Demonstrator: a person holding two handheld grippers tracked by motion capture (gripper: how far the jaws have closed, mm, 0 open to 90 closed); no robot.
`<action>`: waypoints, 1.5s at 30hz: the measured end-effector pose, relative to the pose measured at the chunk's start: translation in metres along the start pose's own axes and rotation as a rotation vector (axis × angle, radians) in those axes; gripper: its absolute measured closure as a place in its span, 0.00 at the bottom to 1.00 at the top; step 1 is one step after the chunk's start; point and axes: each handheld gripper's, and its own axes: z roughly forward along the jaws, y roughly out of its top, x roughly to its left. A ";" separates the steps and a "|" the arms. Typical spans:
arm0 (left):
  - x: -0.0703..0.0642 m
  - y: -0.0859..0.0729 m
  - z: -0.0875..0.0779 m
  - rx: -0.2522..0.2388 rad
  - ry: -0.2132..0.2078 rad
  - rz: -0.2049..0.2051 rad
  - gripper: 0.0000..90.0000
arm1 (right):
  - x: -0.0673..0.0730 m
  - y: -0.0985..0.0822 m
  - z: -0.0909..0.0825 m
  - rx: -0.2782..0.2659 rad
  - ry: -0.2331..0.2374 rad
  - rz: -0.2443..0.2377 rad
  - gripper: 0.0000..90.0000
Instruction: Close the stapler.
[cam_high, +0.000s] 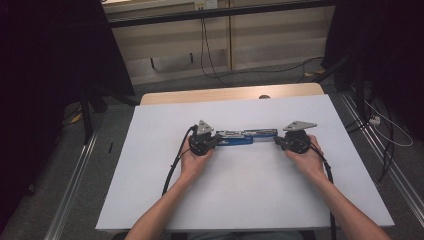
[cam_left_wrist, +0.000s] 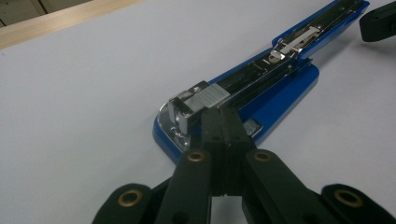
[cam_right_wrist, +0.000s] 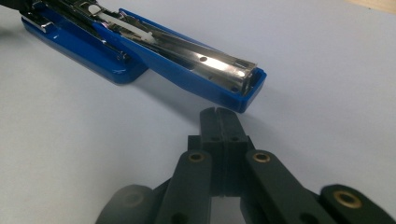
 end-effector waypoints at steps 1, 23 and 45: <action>0.000 0.000 0.000 0.002 0.000 0.000 1.00 | 0.000 0.000 0.000 0.004 0.001 -0.001 1.00; 0.000 -0.001 -0.002 0.007 -0.003 -0.014 1.00 | 0.001 0.007 0.007 0.083 -0.020 -0.016 1.00; 0.002 -0.001 -0.001 -0.003 -0.007 -0.013 1.00 | -0.002 0.007 0.011 0.045 -0.039 0.009 1.00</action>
